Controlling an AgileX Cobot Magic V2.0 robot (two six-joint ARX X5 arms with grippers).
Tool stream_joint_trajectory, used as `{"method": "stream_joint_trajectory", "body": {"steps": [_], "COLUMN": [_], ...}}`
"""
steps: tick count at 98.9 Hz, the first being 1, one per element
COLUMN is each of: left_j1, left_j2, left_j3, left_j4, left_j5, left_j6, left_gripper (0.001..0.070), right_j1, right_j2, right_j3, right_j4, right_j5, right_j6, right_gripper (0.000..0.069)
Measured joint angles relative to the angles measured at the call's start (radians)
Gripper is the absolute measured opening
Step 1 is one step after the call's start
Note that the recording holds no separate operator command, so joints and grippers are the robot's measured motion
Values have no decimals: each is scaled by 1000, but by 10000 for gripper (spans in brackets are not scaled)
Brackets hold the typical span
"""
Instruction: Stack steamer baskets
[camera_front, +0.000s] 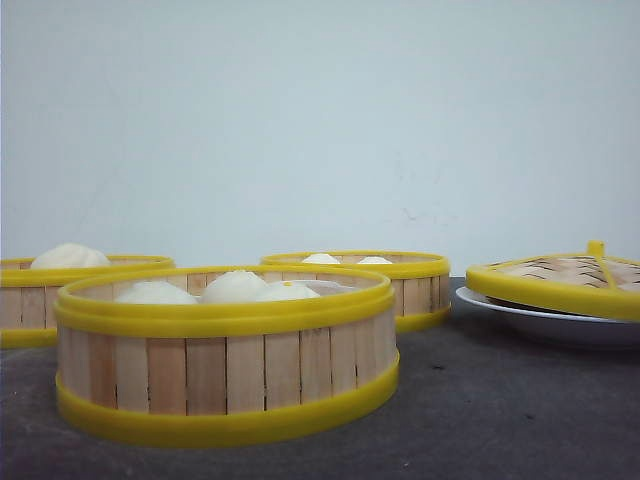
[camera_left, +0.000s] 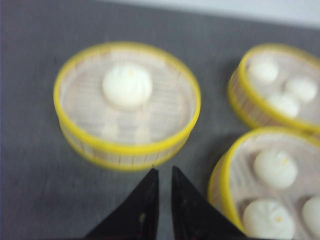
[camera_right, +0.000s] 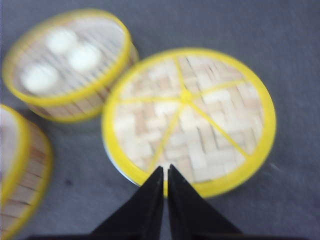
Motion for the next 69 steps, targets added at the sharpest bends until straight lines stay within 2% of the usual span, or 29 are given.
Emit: {"method": "stream_joint_trajectory", "body": {"steps": [15, 34, 37, 47, 55, 62, 69], "left_j1": [0, 0, 0, 0, 0, 0, 0], "left_j2": [56, 80, 80, 80, 80, 80, 80], "left_j3": [0, 0, 0, 0, 0, 0, 0], "left_j4": [-31, -36, -36, -36, -35, -34, -32], "left_j5": [0, 0, 0, 0, 0, 0, 0], "left_j6": [29, 42, 42, 42, 42, 42, 42], "left_gripper": [18, 18, 19, 85, 231, 332, 377], "right_j1": [0, 0, 0, 0, 0, 0, 0], "right_j2": [89, 120, 120, 120, 120, 120, 120], "right_j3": [0, 0, 0, 0, 0, 0, 0], "right_j4": [-14, -15, -14, -14, -14, -14, -5], "right_j5": [27, 28, 29, 36, 36, 36, 36], "right_j6": [-39, -49, -50, -50, -50, -50, -48], "right_gripper": [10, 28, 59, 276, 435, 503, 527]}}
